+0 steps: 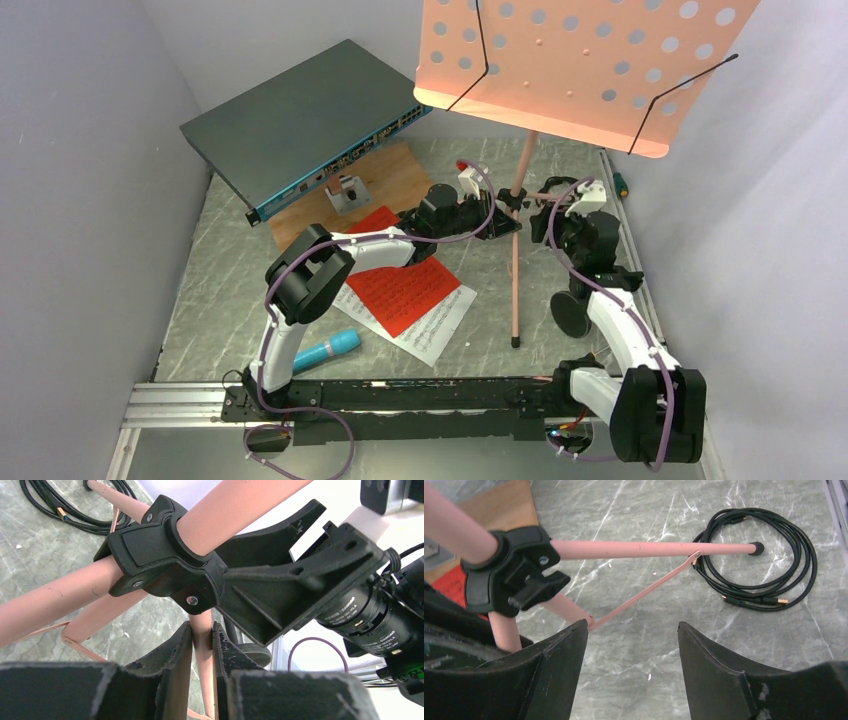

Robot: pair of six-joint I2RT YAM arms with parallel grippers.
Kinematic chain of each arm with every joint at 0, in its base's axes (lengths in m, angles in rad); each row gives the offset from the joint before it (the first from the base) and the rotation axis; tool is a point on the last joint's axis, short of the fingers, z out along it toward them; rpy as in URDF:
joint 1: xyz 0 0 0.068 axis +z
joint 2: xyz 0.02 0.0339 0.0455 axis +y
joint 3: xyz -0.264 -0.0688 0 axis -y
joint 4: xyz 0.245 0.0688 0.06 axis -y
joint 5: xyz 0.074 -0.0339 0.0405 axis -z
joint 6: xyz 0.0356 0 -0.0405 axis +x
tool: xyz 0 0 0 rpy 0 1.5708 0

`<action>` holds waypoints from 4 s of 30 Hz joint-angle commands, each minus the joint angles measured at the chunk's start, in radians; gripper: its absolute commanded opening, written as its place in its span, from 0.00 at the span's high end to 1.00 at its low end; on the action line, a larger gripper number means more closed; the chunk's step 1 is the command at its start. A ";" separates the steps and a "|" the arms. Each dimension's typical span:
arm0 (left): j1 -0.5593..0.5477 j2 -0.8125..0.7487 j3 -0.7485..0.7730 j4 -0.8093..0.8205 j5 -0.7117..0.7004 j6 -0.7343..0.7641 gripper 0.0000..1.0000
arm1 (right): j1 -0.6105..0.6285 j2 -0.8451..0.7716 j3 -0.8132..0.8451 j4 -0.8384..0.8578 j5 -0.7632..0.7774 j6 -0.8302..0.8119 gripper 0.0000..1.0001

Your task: Set up the instrument practice props

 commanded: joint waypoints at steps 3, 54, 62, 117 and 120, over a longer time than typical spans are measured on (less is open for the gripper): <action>0.032 0.112 -0.060 -0.332 -0.026 0.085 1.00 | 0.003 -0.051 -0.076 0.277 -0.165 -0.153 0.34; 0.012 0.101 -0.057 -0.358 -0.033 0.113 1.00 | -0.300 0.510 0.261 0.010 -0.583 1.005 1.00; 0.016 0.108 -0.004 -0.419 0.018 0.109 1.00 | -0.297 0.357 0.345 -0.291 -0.496 0.603 0.65; 0.068 -0.449 -0.394 -0.389 0.154 0.054 0.04 | 0.213 -0.133 0.301 -0.460 0.070 0.162 0.25; 0.068 -0.448 -0.365 -0.395 0.148 0.056 0.09 | 0.202 -0.104 0.299 -0.463 0.095 0.203 0.31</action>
